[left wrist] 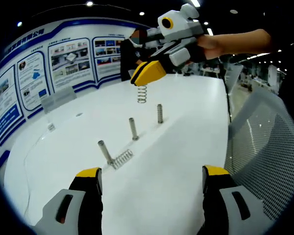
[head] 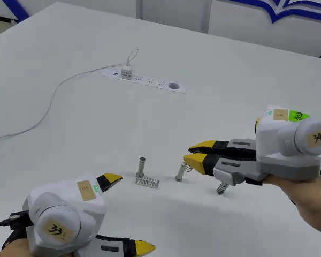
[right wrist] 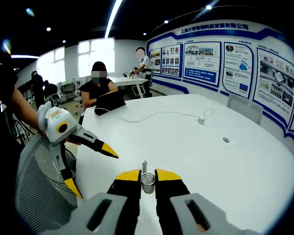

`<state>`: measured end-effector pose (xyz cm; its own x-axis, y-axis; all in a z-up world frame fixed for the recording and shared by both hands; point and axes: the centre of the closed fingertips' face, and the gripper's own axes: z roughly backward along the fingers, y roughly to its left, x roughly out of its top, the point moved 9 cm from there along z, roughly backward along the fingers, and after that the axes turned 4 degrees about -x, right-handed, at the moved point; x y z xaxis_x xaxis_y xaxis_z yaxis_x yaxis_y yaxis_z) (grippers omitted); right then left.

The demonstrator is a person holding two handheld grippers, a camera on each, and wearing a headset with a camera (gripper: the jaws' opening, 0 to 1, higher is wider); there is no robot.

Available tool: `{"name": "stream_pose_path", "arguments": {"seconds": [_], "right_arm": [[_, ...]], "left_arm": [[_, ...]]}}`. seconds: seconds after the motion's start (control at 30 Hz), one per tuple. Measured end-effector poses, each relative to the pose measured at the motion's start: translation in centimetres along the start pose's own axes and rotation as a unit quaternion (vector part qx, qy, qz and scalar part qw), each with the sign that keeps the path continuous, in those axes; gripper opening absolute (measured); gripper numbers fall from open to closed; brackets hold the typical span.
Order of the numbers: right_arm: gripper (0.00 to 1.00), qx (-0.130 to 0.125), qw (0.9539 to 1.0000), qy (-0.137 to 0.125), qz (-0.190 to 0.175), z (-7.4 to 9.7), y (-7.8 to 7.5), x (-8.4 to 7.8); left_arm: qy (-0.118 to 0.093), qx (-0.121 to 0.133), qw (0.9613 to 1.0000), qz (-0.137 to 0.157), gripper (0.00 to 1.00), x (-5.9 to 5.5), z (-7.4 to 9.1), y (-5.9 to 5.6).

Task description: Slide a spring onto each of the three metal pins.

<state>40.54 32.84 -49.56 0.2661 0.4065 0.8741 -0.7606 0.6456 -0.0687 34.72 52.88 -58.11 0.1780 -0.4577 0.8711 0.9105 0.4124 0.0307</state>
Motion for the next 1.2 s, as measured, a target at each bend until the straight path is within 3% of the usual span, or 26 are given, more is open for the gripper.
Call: {"name": "stream_pose_path", "arguments": {"seconds": [0.27,0.5,0.87,0.93,0.97,1.2], "right_arm": [[0.11,-0.015,0.9998,0.008,-0.008,-1.5,-1.7,0.2],[0.11,-0.020,0.9993,0.023,-0.023,-2.9,-2.4,-0.6],[0.11,-0.033,0.9960,0.071,-0.043,-4.6,-2.8,-2.4],[0.11,-0.032,0.9959,0.070,-0.046,-4.7,-2.8,-2.6],[0.11,-0.032,0.9964,0.057,-0.054,-4.8,-2.8,-2.3],[0.11,-0.038,0.9956,0.067,-0.053,-5.0,-3.1,-2.2]], "left_arm": [[-0.009,0.034,0.9994,0.000,0.89,0.1,0.6,0.9],[-0.011,0.039,0.9990,0.020,0.90,-0.1,0.7,1.1],[-0.003,0.041,0.9986,0.034,0.90,-0.3,0.7,1.2],[-0.003,0.042,0.9984,0.037,0.90,-0.4,0.7,1.3],[-0.003,0.043,0.9983,0.039,0.90,-0.4,0.7,1.3],[0.001,0.041,0.9981,0.045,0.88,-0.6,0.7,1.3]]}}
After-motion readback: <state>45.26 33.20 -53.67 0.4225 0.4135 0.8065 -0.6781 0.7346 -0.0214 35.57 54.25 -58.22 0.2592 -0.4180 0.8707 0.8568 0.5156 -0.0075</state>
